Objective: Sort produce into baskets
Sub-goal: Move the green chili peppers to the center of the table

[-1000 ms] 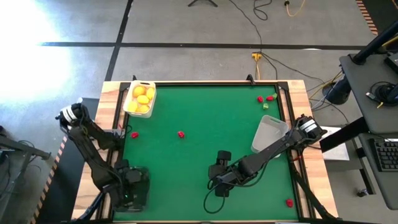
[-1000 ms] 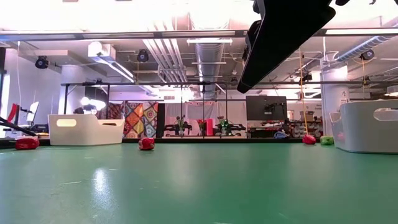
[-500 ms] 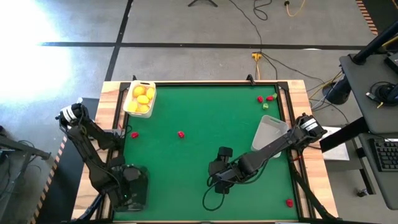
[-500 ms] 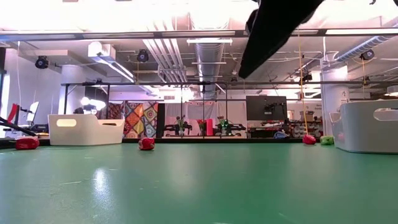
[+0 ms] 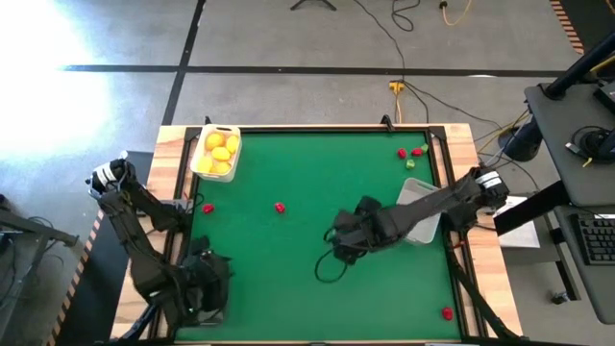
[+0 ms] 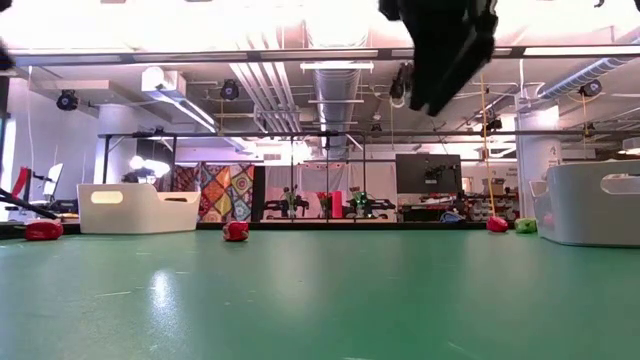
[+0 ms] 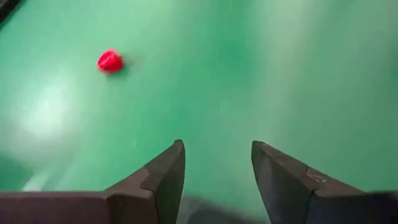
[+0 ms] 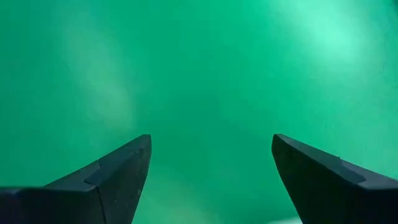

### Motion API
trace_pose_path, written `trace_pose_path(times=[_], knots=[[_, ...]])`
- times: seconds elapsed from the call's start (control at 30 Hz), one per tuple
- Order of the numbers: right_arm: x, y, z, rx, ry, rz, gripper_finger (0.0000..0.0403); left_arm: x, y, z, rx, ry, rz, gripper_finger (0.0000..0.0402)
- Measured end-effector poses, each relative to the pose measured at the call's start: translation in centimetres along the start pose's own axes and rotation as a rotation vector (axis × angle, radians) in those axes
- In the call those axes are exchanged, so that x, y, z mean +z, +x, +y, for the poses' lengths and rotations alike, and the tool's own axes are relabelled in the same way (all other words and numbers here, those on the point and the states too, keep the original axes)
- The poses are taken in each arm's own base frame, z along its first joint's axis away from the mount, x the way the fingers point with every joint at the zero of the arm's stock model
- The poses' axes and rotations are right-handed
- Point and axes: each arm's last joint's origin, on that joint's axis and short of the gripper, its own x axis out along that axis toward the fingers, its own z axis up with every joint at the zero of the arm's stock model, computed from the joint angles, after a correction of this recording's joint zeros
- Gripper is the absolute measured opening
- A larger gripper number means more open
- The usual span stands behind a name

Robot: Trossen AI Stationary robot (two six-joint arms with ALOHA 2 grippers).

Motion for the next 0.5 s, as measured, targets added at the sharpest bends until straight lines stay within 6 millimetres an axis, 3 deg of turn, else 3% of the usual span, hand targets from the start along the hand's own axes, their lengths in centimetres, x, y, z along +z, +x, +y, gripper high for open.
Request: trace_pose_path(times=[0.1, 0.3, 0.5], knots=[[0.5, 0.1, -2.8, -0.102, 0.100, 0.081, 0.0316, 1.3, 1.5, -0.3, -0.027, -0.053, -0.030, 0.0160], [2.1, 1.7, -8.4, -0.265, 0.280, 0.254, 0.0297, 4.7, 5.4, -1.0, -0.119, 0.040, -0.187, 0.0130], [3.4, 4.6, -15.7, -0.320, 0.390, 0.446, 0.0284, 9.5, 10.6, 1.7, -0.217, 0.124, -0.527, 0.0098]])
